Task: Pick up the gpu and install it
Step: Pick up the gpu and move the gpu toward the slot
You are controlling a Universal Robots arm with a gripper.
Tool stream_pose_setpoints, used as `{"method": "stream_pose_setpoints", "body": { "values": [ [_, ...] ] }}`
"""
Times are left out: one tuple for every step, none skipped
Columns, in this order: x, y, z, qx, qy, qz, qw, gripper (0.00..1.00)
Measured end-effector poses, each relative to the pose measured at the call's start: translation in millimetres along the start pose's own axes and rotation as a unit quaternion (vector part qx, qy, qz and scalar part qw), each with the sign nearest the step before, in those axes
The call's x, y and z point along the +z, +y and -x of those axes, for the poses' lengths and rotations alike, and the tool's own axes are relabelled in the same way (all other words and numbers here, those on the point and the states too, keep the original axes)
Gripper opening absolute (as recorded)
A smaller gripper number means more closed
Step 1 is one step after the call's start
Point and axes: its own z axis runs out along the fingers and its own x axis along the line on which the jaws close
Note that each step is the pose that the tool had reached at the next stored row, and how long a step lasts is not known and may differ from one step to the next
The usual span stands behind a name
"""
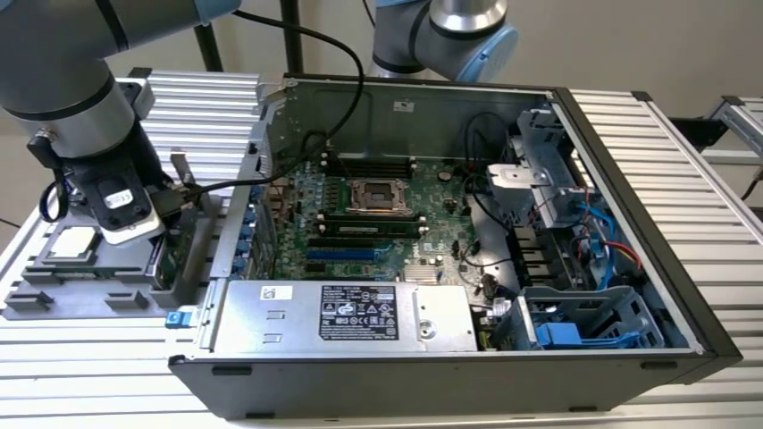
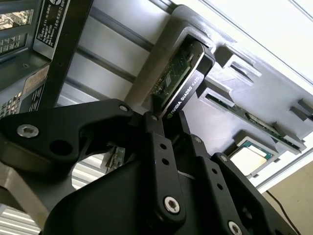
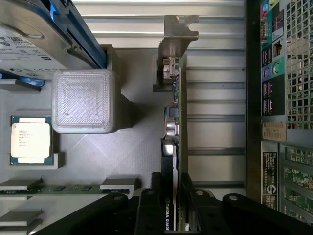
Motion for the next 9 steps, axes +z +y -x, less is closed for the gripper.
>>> {"method": "stream_pose_setpoints", "body": {
  "values": [
    [0.0, 0.0, 0.0, 0.000, 0.0000, 0.0000, 1.0000, 0.00],
    [0.0, 0.0, 0.0, 0.000, 0.0000, 0.0000, 1.0000, 0.00],
    [0.0, 0.0, 0.0, 0.000, 0.0000, 0.0000, 1.0000, 0.00],
    [0.0, 0.0, 0.0, 0.000, 0.0000, 0.0000, 1.0000, 0.00],
    [0.0, 0.0, 0.0, 0.000, 0.0000, 0.0000, 1.0000, 0.00],
    [0.0, 0.0, 0.0, 0.000, 0.0000, 0.0000, 1.0000, 0.00],
    [0.0, 0.0, 0.0, 0.000, 0.0000, 0.0000, 1.0000, 0.00],
    [0.0, 0.0, 0.0, 0.000, 0.0000, 0.0000, 1.0000, 0.00],
    [0.0, 0.0, 0.0, 0.000, 0.0000, 0.0000, 1.0000, 0.00]
  ]
}}
